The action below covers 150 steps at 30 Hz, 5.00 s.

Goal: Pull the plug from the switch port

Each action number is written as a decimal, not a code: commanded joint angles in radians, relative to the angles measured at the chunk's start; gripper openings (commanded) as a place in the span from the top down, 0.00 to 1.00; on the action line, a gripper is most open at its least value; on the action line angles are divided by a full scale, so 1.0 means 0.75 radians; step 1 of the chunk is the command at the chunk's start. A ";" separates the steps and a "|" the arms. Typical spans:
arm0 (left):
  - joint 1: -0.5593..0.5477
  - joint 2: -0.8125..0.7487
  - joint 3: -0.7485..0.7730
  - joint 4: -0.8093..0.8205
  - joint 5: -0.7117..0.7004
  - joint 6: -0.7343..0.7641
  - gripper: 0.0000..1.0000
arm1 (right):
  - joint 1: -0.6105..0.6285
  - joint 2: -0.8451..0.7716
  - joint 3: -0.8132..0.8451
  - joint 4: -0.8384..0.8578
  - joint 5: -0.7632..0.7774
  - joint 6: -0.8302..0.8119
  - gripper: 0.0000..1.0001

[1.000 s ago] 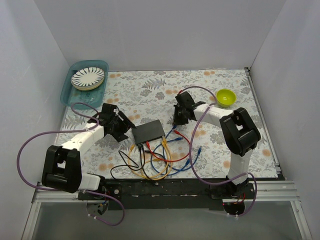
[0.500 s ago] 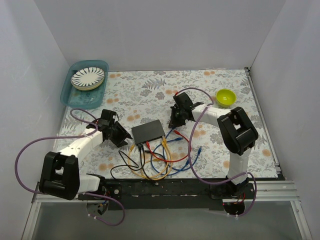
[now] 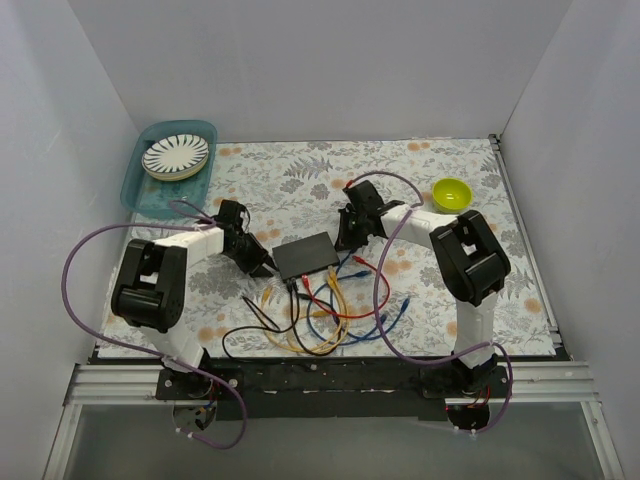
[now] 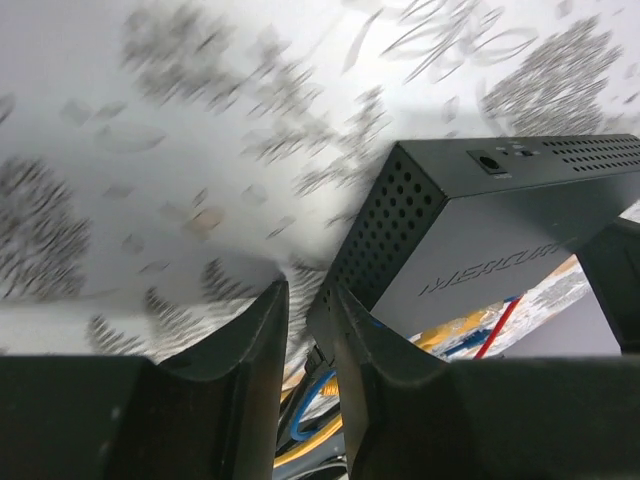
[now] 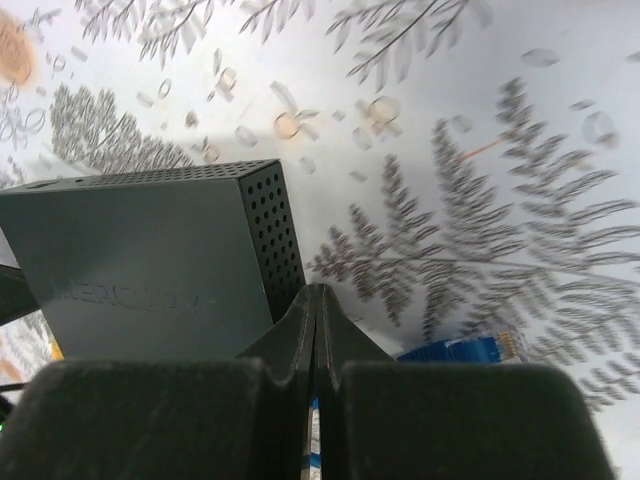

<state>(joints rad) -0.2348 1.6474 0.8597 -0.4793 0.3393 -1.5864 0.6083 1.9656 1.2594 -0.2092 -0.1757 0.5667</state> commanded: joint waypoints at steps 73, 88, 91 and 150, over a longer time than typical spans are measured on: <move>0.219 0.088 -0.218 0.923 0.458 -0.034 0.47 | -0.087 0.187 0.055 0.449 -0.314 0.545 0.99; 0.213 0.276 -0.183 1.087 0.431 -0.127 0.61 | -0.087 0.179 0.018 0.418 -0.304 0.521 0.99; 0.209 0.301 -0.181 1.097 0.431 -0.120 0.65 | -0.087 0.181 0.014 0.420 -0.306 0.519 0.99; 0.172 0.379 -0.115 1.028 0.386 -0.075 0.95 | -0.085 0.167 0.004 0.353 -0.308 0.433 0.99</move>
<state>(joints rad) -0.0937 1.9030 0.7742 0.3336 0.7082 -1.6554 0.5426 2.0861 1.2701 0.1543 -0.4477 0.9413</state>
